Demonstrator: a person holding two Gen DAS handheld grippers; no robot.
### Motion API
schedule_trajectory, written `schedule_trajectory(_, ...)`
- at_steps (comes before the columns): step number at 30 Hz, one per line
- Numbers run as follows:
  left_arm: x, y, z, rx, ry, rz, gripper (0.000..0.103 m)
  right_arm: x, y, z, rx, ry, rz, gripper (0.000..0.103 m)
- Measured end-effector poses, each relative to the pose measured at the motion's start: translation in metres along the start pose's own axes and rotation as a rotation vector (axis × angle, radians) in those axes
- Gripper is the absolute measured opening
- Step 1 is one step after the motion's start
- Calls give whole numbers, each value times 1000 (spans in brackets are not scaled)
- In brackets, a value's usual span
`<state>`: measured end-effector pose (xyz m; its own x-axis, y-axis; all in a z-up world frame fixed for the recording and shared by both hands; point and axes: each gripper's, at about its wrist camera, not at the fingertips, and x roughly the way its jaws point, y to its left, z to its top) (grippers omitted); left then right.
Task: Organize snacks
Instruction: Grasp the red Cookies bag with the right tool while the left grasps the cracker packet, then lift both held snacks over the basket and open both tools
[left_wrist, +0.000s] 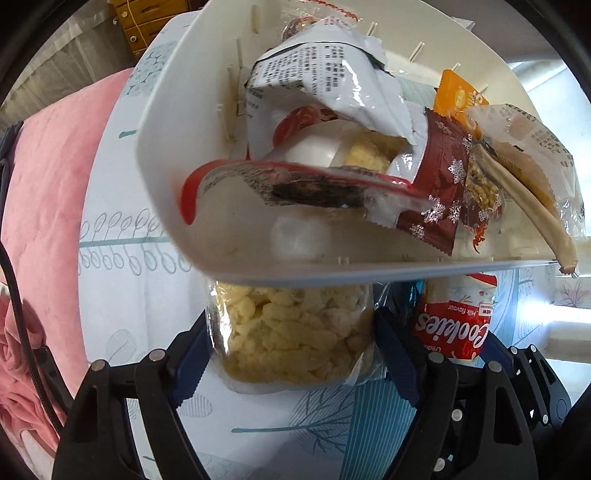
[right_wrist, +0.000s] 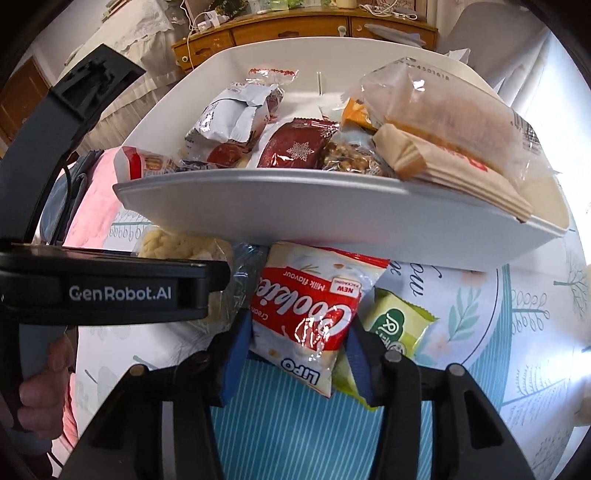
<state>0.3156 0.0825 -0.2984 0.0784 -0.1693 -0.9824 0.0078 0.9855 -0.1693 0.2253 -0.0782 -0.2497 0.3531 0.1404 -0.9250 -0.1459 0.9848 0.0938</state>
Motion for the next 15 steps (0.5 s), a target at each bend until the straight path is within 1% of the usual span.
schedule_trajectory(2, 0, 4, -2, -12, 14, 2, 81, 0, 2, 1, 6, 15, -1, 49)
schedule_trajectory(6, -9, 19, -14, -34, 32, 2, 81, -7, 4, 1, 33, 35, 30, 49)
schedule_trajectory(9, -23, 29, -27, -48, 32, 8, 81, -17, 9, -2, 29, 39, 46, 49)
schedule_trajectory(15, -52, 46, -49, -85, 41, 14, 81, -36, 24, -9, 2, 66, 128, 49)
